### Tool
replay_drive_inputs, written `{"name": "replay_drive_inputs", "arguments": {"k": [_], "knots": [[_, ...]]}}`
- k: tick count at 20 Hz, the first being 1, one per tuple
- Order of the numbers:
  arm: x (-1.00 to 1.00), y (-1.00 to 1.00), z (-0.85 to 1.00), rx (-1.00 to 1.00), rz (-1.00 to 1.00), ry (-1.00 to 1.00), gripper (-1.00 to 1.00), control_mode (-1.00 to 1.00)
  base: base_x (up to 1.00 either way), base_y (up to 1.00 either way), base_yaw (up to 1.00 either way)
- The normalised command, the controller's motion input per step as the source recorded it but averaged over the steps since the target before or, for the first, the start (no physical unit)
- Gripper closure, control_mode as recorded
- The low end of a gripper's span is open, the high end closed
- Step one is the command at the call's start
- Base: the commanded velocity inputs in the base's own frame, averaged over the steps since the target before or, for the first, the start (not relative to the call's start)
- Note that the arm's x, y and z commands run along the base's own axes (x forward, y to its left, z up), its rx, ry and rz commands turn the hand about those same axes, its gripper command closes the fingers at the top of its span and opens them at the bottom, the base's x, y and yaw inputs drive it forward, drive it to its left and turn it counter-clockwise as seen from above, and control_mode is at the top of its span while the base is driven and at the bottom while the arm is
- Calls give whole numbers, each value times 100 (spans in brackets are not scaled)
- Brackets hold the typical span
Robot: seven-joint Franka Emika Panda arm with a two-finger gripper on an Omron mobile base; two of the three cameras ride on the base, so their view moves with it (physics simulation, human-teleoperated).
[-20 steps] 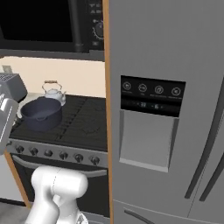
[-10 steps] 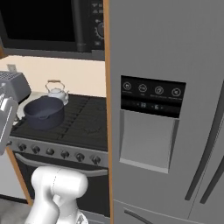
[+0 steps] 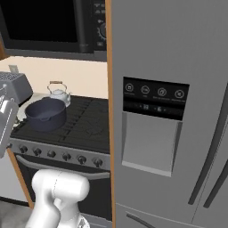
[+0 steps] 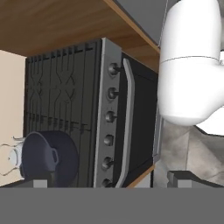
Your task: Pick the kettle from the cabinet and place it on a stove burner. Then pick the pot from the counter and place it on another stove burner. Finally, turn both burners on.
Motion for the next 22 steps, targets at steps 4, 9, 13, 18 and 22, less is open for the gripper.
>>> {"name": "replay_drive_inputs", "arguments": {"k": [4,9,13,18,22], "knots": [[0,0,0,0,0,0,-100,-100,0,0,0],[0,0,0,0,0,0,-100,-100,0,0,0],[0,0,0,-1,0,0,-100,-100,0,0,0],[1,28,0,-2,0,0,-100,-100,0,0,0],[1,34,6,-6,0,1,-100,-100,0,0,0]]}}
